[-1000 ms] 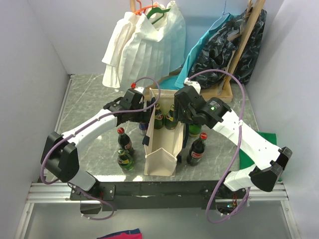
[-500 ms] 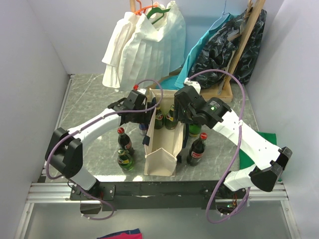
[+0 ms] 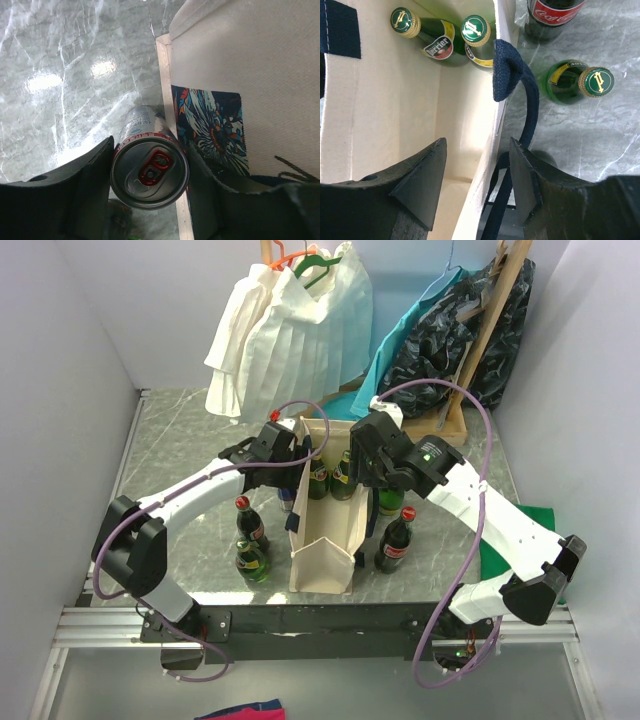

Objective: Place the beverage into the canvas bag
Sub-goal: Pick up the drink from the center of the board.

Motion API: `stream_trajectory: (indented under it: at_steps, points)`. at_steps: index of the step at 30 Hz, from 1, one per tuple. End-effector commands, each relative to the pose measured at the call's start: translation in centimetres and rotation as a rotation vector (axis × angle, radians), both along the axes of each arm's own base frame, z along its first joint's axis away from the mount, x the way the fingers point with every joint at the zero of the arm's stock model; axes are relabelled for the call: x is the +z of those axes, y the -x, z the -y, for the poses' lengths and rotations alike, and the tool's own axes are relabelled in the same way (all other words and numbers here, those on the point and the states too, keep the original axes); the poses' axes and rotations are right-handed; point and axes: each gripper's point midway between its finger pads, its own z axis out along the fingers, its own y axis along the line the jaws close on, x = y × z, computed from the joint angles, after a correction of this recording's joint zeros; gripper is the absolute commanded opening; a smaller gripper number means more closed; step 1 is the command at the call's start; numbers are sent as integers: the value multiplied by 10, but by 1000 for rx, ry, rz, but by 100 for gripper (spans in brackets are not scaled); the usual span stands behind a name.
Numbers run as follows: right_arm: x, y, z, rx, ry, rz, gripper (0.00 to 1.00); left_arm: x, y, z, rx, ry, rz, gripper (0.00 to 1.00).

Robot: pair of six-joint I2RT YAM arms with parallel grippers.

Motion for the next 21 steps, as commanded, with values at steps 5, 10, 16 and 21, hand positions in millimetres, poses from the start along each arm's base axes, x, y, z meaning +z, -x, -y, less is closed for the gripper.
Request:
stream_trajectory:
  at_steps: [5, 10, 16, 21]
  points:
    - [13, -4, 1, -8, -28, 40, 60, 22, -7, -6, 25, -28, 45, 1]
    - [12, -4, 1, -10, -33, 39, 60, 40, -10, -10, 43, -26, 90, 1]
    - [11, -3, 0, -4, -38, 40, 60, 68, -12, -13, 55, -13, 139, 1]
    - [13, -3, 1, -8, -46, 48, 60, 91, -11, -15, 54, 6, 176, 1]
